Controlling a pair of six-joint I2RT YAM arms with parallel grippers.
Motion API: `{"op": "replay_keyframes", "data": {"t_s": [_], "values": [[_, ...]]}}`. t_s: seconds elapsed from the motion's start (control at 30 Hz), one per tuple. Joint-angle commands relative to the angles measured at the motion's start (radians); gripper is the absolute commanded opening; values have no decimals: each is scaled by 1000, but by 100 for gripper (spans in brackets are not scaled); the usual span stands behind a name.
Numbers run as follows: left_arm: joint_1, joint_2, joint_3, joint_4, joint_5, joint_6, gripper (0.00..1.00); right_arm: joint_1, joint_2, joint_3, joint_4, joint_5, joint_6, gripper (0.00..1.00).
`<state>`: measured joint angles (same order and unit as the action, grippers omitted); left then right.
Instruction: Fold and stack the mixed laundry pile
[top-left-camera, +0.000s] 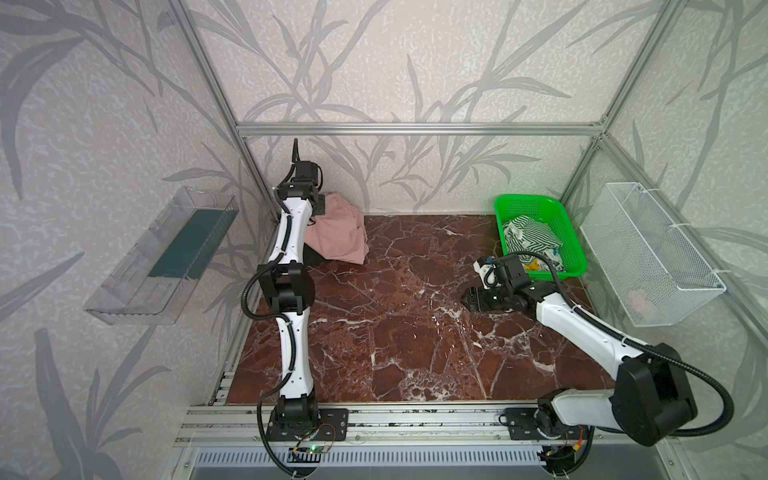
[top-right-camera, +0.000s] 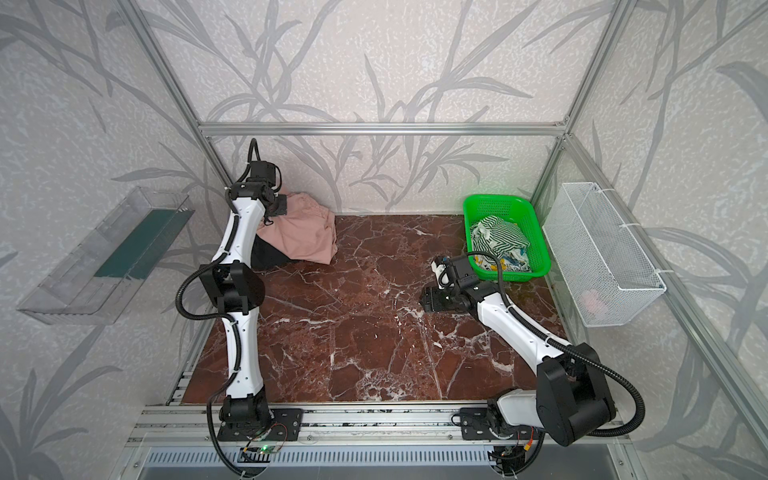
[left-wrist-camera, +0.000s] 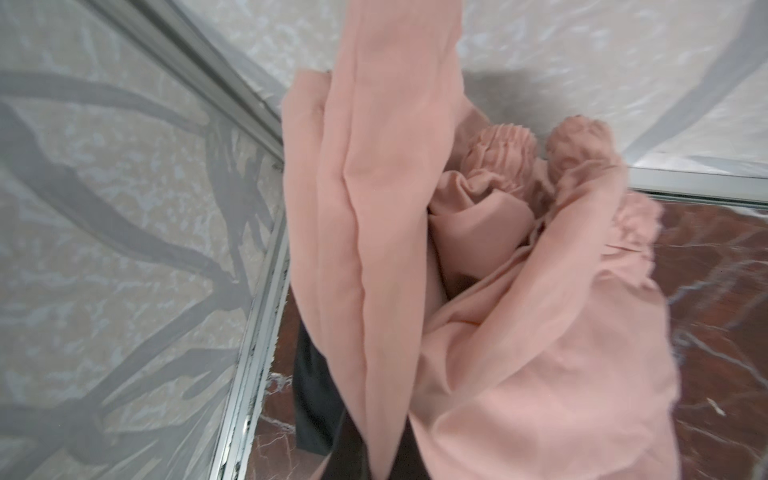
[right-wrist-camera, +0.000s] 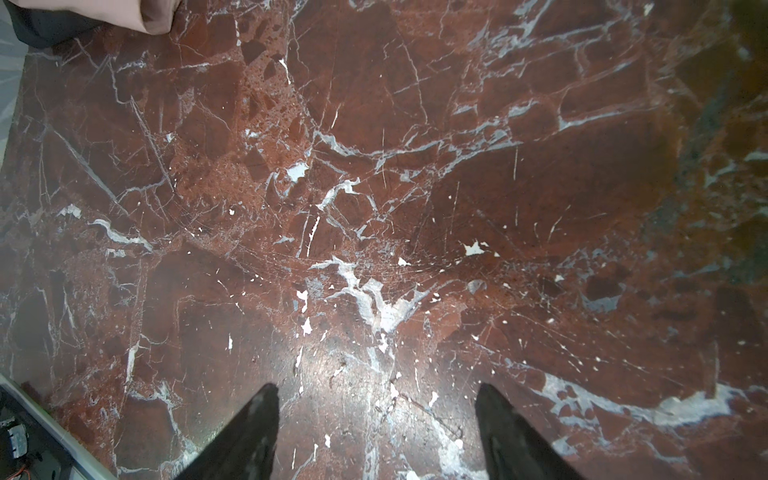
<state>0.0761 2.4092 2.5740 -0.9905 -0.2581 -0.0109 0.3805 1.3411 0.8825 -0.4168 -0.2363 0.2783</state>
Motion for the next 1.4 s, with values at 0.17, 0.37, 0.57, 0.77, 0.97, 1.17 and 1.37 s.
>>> {"op": "replay_keyframes", "data": {"t_s": [0.17, 0.37, 0.57, 0.77, 0.97, 1.17, 1.37], "values": [[47, 24, 11, -13, -311, -45, 64, 3, -32, 20, -21, 1, -24, 74], [32, -114, -103, 10, -207, -60, 81, 3, -47, 27, -27, 18, -54, 75], [-31, -447, -553, 191, -31, -92, 84, -2, -110, 5, -4, 164, -134, 78], [-113, -857, -1300, 728, 71, -70, 88, -82, -197, -76, 146, 304, -152, 81], [-115, -1000, -1750, 1041, 52, -96, 99, -148, -227, -195, 398, 410, -213, 99], [-116, -1016, -1975, 1320, -7, -81, 99, -177, -123, -311, 678, 475, -276, 99], [-117, -1037, -2169, 1674, -37, -44, 99, -207, 17, -498, 1126, 511, -324, 99]]}}
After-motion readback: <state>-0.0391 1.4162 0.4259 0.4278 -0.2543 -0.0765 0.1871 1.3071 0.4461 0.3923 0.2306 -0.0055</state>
